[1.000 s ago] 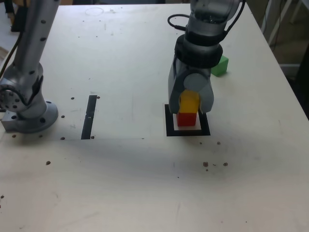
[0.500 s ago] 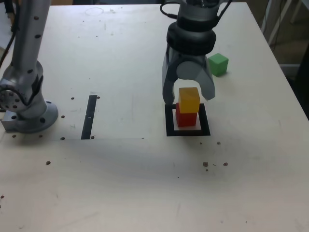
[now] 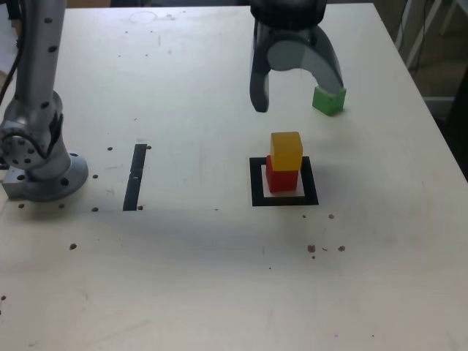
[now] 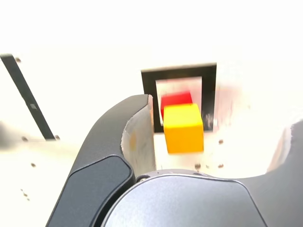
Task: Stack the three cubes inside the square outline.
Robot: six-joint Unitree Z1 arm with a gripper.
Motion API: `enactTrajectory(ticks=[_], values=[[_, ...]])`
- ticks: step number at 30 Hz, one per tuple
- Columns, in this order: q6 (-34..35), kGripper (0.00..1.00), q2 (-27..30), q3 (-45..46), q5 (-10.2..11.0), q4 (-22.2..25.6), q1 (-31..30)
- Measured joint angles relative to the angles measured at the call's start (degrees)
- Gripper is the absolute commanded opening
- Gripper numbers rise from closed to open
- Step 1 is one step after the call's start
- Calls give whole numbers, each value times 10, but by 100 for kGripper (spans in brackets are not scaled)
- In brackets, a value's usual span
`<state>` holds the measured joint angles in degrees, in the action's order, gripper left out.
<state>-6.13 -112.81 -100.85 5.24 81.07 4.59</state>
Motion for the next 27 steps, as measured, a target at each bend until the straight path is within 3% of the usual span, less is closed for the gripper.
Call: enactTrajectory(ticks=[10,21,27], values=[[-65,99,-50,-90,14,4,70],[-164,99,-137,-144,47,0,112],[-277,99,-175,-189,65,-3,124]])
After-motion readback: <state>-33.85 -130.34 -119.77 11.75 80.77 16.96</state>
